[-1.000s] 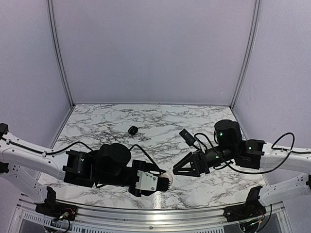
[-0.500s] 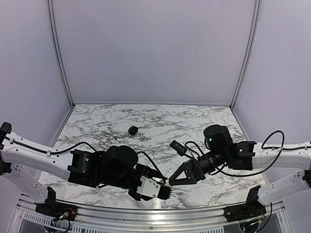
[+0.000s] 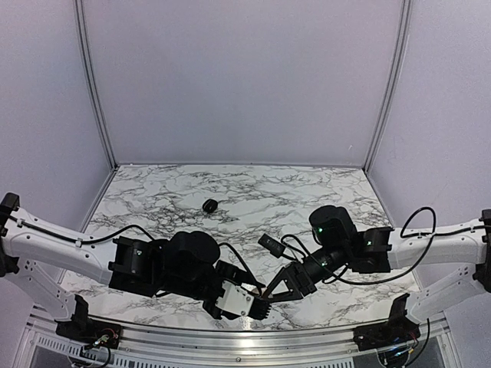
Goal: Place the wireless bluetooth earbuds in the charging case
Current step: Pass from the left arm to the right
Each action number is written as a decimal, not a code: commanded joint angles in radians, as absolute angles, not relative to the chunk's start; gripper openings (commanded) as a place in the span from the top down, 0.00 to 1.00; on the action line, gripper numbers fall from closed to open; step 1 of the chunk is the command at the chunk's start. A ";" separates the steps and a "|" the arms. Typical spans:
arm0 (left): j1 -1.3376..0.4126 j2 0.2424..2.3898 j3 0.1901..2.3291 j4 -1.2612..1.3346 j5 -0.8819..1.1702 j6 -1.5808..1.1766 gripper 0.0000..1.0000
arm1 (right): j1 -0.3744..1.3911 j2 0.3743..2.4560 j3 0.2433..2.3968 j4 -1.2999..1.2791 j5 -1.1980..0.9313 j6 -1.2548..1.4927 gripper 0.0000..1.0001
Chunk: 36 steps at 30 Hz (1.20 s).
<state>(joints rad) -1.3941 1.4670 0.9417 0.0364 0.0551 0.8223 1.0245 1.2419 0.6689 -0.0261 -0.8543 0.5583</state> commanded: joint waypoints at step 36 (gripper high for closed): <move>-1.388 1.382 0.894 0.104 -0.172 0.702 0.10 | 1.065 1.187 0.670 0.005 -0.751 0.520 0.94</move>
<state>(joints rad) -1.3933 1.4666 0.9394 0.0353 -0.0444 0.7979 1.0584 1.2526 0.6498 0.0044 -0.8021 0.5514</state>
